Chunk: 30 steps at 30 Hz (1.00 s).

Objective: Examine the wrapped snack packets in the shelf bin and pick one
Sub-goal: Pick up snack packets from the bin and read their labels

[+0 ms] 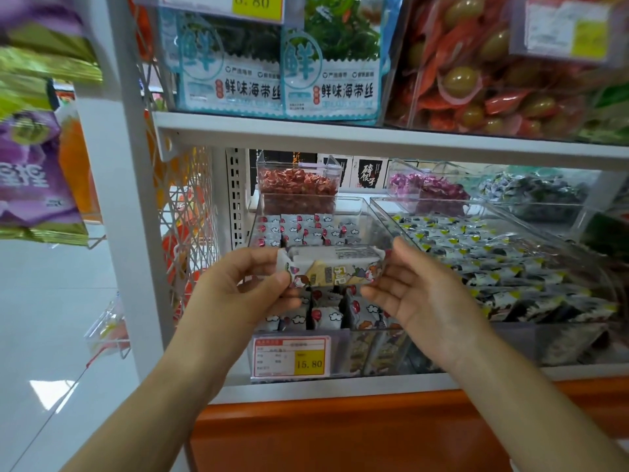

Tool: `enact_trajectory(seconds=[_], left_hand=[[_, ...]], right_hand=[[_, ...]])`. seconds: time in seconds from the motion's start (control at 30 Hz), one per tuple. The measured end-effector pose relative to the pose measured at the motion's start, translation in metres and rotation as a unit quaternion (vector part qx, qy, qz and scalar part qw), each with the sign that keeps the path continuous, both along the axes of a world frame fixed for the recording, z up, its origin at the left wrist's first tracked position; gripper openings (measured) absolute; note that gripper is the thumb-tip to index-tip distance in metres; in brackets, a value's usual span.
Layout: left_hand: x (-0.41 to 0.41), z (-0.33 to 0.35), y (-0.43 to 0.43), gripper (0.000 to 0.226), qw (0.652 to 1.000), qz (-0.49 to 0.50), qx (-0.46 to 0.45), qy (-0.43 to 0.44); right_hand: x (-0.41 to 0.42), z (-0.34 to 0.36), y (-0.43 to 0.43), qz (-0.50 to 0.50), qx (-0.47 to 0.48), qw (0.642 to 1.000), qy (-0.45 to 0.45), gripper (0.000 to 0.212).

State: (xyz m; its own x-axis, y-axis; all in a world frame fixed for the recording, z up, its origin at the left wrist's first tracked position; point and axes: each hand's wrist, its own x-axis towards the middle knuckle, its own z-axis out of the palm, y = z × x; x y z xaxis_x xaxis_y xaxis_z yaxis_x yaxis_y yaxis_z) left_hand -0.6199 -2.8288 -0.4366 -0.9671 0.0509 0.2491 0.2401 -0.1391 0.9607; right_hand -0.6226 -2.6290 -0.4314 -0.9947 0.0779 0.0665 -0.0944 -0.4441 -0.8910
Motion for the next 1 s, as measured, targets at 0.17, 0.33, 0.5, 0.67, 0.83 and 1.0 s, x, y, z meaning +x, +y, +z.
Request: enact_trajectory(seconds=[0.17,0.33,0.5,0.67,0.83,1.0], left_hand=[[0.0011,0.0018,-0.0010,0.008,0.999,0.013,-0.033,0.017],[0.0035,0.0020,0.0007,0.017,0.999,-0.013,-0.041,-0.030],[0.0037,0.0017,0.0007,0.022,0.995,0.041,-0.092,0.012],[0.0020,0.0012,0.0007,0.022,0.994,0.048,-0.094,0.027],[0.0035,0.0017,0.0028,0.024,0.997,0.024,-0.063,0.040],[0.0023,-0.0002,0.0023,0.016,0.994,0.028,-0.103,0.035]], right_hand=[[0.0003,-0.0026,-0.0026,-0.012,0.067,0.997,0.035,0.010],[-0.0002,-0.0030,-0.0007,-0.025,0.069,0.995,0.063,0.015],[0.0004,-0.0052,-0.0016,-0.020,0.113,0.990,0.082,0.021],[0.0010,-0.0062,-0.0039,-0.020,0.173,0.980,0.095,0.027],[0.0023,-0.0078,-0.0075,-0.064,0.237,0.964,0.105,0.033],[0.0016,-0.0063,-0.0076,-0.091,0.296,0.943,0.122,0.012]])
